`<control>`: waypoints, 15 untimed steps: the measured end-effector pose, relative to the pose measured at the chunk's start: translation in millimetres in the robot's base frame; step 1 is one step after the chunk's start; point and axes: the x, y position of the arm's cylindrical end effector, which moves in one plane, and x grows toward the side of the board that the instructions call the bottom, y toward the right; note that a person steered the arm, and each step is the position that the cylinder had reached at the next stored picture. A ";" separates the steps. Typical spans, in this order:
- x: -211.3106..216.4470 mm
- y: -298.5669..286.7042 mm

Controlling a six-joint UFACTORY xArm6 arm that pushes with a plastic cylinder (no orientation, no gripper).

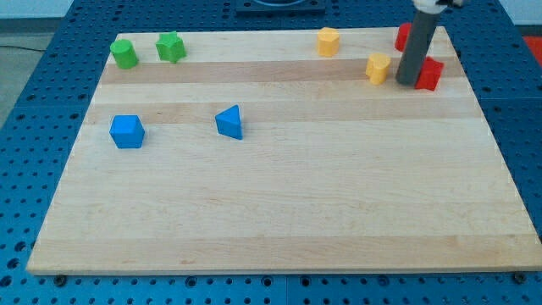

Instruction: Move the yellow heart parallel to the right of the blue triangle

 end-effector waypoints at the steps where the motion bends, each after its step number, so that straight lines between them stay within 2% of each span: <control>1: -39.5 -15.9; 2: -44.9 -53.7; 3: 6.9 -60.7; 4: 34.5 -62.4; 5: 21.4 -45.3; 6: 66.3 -14.1; 7: 61.0 -39.7; 9: 38.2 -39.6; 11: 79.7 -36.3; 12: 63.5 -15.6; 13: 27.7 -47.1; 15: 66.8 -79.3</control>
